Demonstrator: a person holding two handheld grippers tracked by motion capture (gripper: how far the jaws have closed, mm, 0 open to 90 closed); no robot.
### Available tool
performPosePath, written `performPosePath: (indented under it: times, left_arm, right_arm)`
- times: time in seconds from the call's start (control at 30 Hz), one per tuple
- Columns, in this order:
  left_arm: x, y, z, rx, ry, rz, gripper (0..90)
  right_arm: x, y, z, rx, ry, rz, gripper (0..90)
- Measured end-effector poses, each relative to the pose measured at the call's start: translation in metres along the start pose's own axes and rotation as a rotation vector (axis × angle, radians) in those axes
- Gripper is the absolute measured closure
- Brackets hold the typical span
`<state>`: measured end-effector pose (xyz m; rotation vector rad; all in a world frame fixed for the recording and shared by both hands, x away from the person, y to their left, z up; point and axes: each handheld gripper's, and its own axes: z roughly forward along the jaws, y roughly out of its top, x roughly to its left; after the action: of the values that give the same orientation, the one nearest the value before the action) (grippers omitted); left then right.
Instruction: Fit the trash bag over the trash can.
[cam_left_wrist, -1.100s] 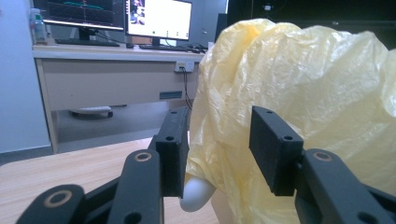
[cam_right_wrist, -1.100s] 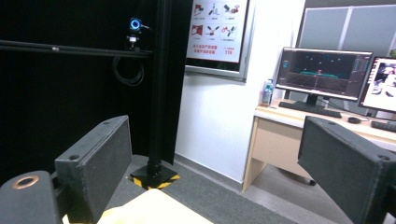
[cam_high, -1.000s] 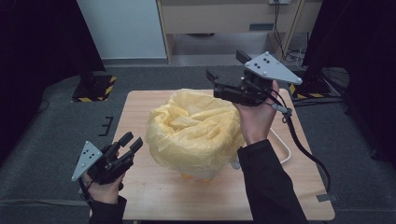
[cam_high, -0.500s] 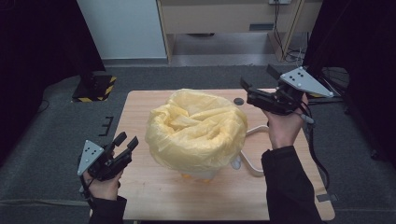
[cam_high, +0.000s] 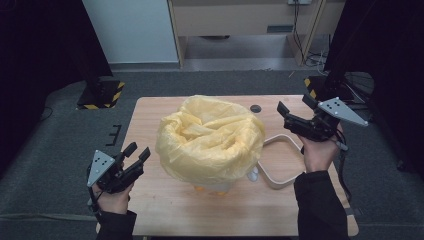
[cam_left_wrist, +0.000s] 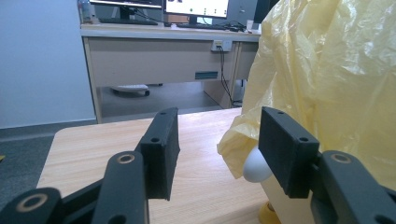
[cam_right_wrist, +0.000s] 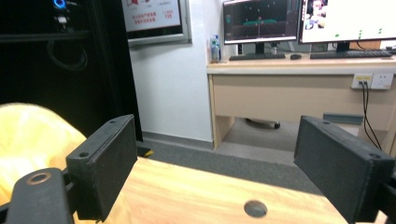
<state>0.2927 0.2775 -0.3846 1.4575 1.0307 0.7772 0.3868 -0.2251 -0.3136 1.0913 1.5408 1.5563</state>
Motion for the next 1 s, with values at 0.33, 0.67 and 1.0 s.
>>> performPosePath:
  times: [0.33, 0.67, 1.0]
  left_arm:
    - [-0.001, -0.001, 0.002, 0.013, -0.005, 0.003, 46.5]
    - [-0.001, -0.002, 0.003, 0.016, -0.004, 0.004, 45.7]
    - [-0.002, -0.004, 0.004, 0.025, -0.003, 0.007, 44.6]
  right_arm:
    - [-0.018, -0.033, -0.006, 0.059, -0.024, 0.009, 13.6]
    - [-0.034, -0.067, -0.012, 0.124, -0.043, 0.015, 13.7]
    - [-0.052, -0.099, -0.019, 0.207, -0.062, 0.011, 16.2]
